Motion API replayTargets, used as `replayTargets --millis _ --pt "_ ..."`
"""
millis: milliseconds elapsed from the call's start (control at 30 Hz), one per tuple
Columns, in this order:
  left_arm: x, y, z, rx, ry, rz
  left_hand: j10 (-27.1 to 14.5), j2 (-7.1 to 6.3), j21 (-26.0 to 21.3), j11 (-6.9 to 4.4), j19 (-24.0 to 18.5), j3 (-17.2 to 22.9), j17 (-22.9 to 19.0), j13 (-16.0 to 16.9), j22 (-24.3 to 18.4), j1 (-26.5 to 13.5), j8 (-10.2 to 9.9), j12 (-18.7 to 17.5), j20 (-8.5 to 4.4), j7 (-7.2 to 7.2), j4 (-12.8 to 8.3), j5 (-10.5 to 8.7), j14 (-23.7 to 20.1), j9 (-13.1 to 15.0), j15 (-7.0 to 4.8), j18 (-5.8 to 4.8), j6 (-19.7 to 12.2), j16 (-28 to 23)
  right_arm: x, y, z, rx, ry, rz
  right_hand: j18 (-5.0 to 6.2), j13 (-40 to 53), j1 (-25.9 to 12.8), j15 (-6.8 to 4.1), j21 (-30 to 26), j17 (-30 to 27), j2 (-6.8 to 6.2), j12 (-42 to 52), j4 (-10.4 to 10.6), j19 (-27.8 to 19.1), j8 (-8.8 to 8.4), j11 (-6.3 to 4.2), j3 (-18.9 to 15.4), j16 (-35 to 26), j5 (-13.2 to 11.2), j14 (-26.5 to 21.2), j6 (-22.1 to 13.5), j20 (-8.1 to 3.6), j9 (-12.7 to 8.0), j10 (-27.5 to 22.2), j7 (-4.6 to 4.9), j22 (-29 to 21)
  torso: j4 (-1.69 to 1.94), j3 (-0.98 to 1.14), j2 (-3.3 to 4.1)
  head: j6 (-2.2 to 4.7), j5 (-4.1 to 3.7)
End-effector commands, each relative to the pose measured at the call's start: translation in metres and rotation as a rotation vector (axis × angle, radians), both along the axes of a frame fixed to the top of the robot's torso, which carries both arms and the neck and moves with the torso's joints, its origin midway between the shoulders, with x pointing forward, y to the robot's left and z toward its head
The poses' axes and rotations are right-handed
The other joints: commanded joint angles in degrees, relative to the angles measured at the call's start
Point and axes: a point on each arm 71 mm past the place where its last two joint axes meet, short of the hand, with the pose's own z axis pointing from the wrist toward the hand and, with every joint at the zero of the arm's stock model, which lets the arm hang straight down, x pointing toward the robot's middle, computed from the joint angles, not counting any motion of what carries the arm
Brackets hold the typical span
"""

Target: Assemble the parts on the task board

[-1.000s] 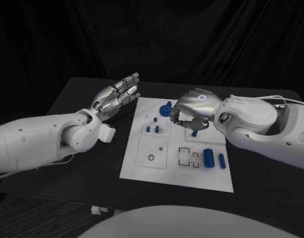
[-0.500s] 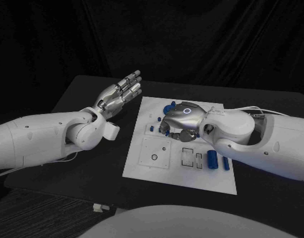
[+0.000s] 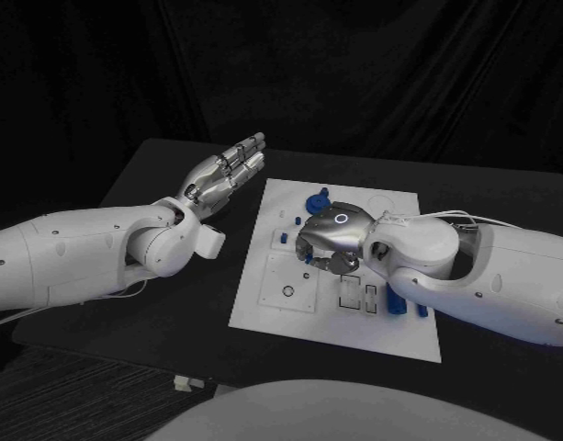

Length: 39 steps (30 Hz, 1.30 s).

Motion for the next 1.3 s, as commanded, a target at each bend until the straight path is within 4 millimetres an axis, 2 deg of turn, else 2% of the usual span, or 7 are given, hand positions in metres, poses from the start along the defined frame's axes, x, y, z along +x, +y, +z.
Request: replayTargets --millis 33,233,367,500,967,1033,1300 --pt "-0.004 0.001 0.018 -0.125 -0.223 -0.005 0.0 0.92 -0.3 1.17 0.1 -0.1 0.0 0.0 0.0 0.5 0.0 -0.4 0.2 -0.51 0.0 0.73 0.0 0.1 1.14 -1.16 0.3 -0.2 -0.001 0.001 -0.003 -0.008 -0.005 0.002 0.42 0.0 0.1 0.46 -0.4 -0.2 0.08 -0.3 -0.5 -0.5 -0.28 0.27 0.1 -0.2 0.3 2.0 0.0 0.17 -0.1 0.0 0.39 9.2 -0.03 0.0 -0.02 -0.01 0.09" --pt "-0.004 0.0 0.017 -0.132 -0.214 -0.016 0.0 1.21 -0.3 2.03 0.1 -0.2 0.0 0.0 0.1 1.1 0.0 -0.2 0.68 -0.89 0.0 1.53 0.0 0.1 2.0 -1.55 0.8 -0.2 -0.003 0.002 -0.006 -0.008 0.002 0.003 0.43 0.0 0.1 0.47 -0.5 -0.2 0.06 -0.3 -0.5 -0.5 -0.28 0.28 0.1 -0.3 0.3 2.0 0.1 0.17 -0.1 0.0 0.41 9.2 -0.02 0.0 -0.04 -0.01 0.33" --pt "-0.005 -0.001 0.017 -0.138 -0.211 -0.026 0.0 1.14 -0.3 2.3 0.1 -0.3 0.0 0.0 0.1 1.7 0.3 -0.2 0.91 1.15 0.0 2.71 0.0 0.3 2.43 -1.81 2.7 -0.1 -0.004 0.0 -0.006 0.003 0.001 0.004 0.4 0.0 0.1 0.53 -0.4 -0.3 -0.03 -0.3 -0.6 -0.4 -0.32 0.35 0.1 -0.3 0.3 1.9 0.1 0.21 -0.1 0.1 0.46 9.2 0.01 -0.01 -0.02 -0.01 0.2" --pt "-0.005 -0.002 0.017 -0.142 -0.212 -0.03 0.0 1.13 -0.3 2.57 0.1 -0.4 0.0 0.0 0.1 1.9 0.3 -0.2 0.93 0.7 0.0 3.12 0.0 0.3 2.56 -1.88 2.7 -0.1 -0.004 0.0 -0.007 0.003 0.004 0.004 0.4 0.0 0.1 0.55 -0.4 -0.3 -0.07 -0.2 -0.6 -0.4 -0.33 0.37 0.1 -0.3 0.4 1.9 0.1 0.22 -0.1 0.2 0.49 9.2 0.0 -0.02 -0.03 -0.01 -0.01" --pt "-0.004 -0.003 0.018 -0.154 -0.221 -0.038 0.1 1.37 -0.3 2.47 0.2 -0.3 0.1 0.1 0.1 2.4 0.4 0.3 1.01 0.78 0.0 3.9 0.0 0.4 2.69 -1.97 3.1 0.2 -0.008 0.0 -0.016 -0.003 0.025 0.006 0.39 0.0 0.1 0.61 -0.3 -0.3 -0.08 -0.2 -0.7 -0.4 -0.36 0.43 0.1 -0.3 0.4 1.9 0.2 0.27 -0.1 0.4 0.58 9.2 -0.02 -0.02 -0.02 -0.01 0.02" --pt "-0.004 -0.002 0.018 -0.157 -0.221 -0.041 0.2 1.5 -0.3 2.6 0.2 -0.1 0.1 0.1 0.1 3.6 0.4 0.6 1.28 1.27 -0.1 5.26 0.1 0.4 2.94 -2.02 3.4 0.3 -0.008 0.001 -0.017 -0.004 0.028 0.006 0.39 0.0 0.1 0.62 -0.4 -0.3 -0.07 -0.2 -0.8 -0.4 -0.36 0.44 0.1 -0.3 0.5 1.9 0.2 0.28 -0.1 0.5 0.6 9.2 -0.02 0.0 0.0 -0.01 0.01" --pt "-0.004 -0.002 0.018 -0.161 -0.217 -0.048 0.2 1.81 -0.3 2.46 0.2 0.1 0.1 0.1 0.1 4.3 0.4 0.7 1.39 1.72 -0.1 6.45 0.1 0.4 2.94 -1.86 3.9 0.3 -0.008 0.001 -0.021 -0.004 0.033 0.005 0.4 0.0 0.1 0.64 -0.4 -0.3 -0.07 -0.1 -0.9 -0.5 -0.34 0.48 0.2 -0.3 0.5 1.9 0.4 0.3 -0.1 0.6 0.66 9.2 -0.02 -0.01 -0.05 -0.01 0.0"
